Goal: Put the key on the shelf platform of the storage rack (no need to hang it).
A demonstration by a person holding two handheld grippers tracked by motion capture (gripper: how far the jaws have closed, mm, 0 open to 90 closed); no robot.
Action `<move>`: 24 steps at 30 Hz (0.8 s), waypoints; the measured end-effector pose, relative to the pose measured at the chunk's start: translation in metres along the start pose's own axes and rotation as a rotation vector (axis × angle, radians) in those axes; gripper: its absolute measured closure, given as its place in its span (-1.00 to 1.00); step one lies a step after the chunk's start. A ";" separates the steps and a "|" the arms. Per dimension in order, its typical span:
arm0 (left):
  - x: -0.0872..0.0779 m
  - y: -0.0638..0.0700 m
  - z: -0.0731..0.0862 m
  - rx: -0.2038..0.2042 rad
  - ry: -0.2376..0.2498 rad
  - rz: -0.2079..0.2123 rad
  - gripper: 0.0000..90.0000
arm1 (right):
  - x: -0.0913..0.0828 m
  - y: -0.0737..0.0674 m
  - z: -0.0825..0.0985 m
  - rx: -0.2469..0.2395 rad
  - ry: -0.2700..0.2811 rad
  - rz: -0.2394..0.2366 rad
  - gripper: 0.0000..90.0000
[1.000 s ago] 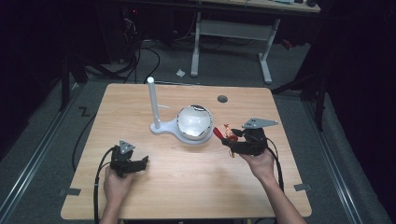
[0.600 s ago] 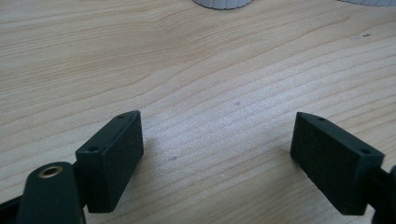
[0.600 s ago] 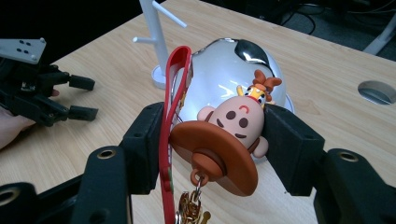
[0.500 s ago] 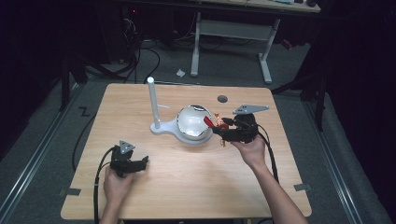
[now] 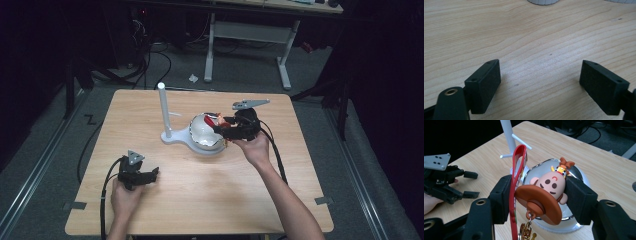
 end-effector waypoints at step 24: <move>0.000 0.000 0.000 -0.001 0.000 -0.001 -0.59 | 0.051 0.000 -0.008 0.008 -0.056 0.023 -0.06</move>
Point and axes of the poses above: each handheld gripper's, and its own axes: x roughly forward along the jaws, z roughly out of its underside, y roughly to its right, the point moved 7 cm from there along x, roughly forward along the jaws, and after that the axes turned 4 degrees about -x, right-handed, at the moved point
